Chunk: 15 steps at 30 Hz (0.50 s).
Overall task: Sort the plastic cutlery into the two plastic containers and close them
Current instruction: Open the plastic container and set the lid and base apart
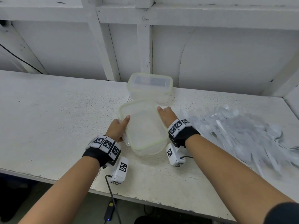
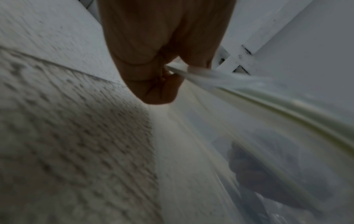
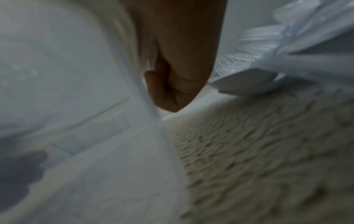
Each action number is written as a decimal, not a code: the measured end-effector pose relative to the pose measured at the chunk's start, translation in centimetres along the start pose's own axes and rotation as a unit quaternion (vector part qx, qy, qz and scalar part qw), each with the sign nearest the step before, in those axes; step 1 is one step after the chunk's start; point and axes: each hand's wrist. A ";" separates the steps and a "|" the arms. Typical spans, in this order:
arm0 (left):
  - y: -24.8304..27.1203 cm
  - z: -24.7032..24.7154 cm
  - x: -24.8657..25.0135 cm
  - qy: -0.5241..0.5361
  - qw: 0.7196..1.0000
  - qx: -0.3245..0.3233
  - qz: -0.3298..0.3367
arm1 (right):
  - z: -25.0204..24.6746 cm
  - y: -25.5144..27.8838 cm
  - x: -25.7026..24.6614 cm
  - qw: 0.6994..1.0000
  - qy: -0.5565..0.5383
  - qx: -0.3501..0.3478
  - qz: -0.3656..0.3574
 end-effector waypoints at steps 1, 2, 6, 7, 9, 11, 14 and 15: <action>0.1 0.0 0.1 -0.006 1.000 0.001 0.000 | 0.0 0.0 0.1 1.000 0.009 0.006 -0.002; -0.1 -0.1 0.0 -0.020 1.000 0.006 0.002 | -0.1 0.2 0.1 1.000 0.028 0.009 -0.007; -0.1 -1.0 0.9 -0.127 0.990 0.051 0.045 | -1.4 2.1 -0.8 0.978 0.180 0.026 -0.105; 0.3 -1.2 1.6 -0.134 0.987 0.061 0.063 | -1.9 3.1 -1.1 0.965 0.209 0.025 -0.154; 0.9 -1.3 3.1 -0.120 0.985 0.071 0.103 | -3.1 5.6 -1.8 0.937 0.228 0.001 -0.265; 2.0 -1.4 5.3 -0.088 0.985 0.069 0.130 | -4.2 8.5 -2.6 0.906 0.235 -0.035 -0.351; 3.8 -1.0 8.2 -0.001 0.991 0.025 0.128 | -5.0 11.3 -3.0 0.863 0.294 -0.027 -0.410; 4.2 -0.7 8.8 0.022 0.992 0.008 0.126 | -5.1 11.5 -3.0 0.853 0.307 -0.001 -0.423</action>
Point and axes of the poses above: each hand's wrist, its own y-axis away from the middle knuckle, its own z-axis out of the palm, x = y × z, and after that the axes turned 12 degrees about x, right-handed
